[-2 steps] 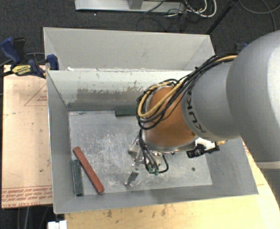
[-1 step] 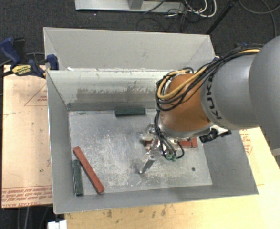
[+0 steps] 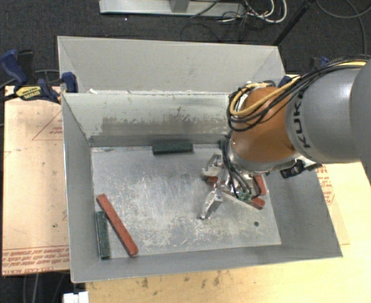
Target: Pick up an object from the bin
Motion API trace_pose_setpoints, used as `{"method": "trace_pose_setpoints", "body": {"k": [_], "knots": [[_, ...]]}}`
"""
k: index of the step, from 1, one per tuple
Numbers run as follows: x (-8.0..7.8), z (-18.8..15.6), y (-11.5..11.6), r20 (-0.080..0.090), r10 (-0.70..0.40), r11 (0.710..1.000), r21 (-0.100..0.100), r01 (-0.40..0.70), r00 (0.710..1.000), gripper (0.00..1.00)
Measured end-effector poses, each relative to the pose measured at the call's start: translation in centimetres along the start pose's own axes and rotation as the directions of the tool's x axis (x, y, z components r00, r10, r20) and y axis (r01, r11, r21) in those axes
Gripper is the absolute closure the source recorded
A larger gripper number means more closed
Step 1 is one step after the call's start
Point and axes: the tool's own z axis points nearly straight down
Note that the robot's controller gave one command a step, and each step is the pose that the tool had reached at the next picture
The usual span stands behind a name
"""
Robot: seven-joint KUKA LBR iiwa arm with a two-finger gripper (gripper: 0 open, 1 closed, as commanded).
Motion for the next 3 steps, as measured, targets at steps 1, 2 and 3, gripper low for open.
{"method": "trace_pose_setpoints", "body": {"k": [1,2,3], "knots": [[-3.1,0.2,0.0,-0.016,-0.029,1.000,0.010,0.029,0.999,0.00],[-4.7,0.1,-1.6,-0.001,-0.030,1.000,-0.001,0.030,1.000,0.00],[-4.2,-0.1,-5.1,0.006,-0.055,0.998,0.006,0.055,0.998,1.00]]}}
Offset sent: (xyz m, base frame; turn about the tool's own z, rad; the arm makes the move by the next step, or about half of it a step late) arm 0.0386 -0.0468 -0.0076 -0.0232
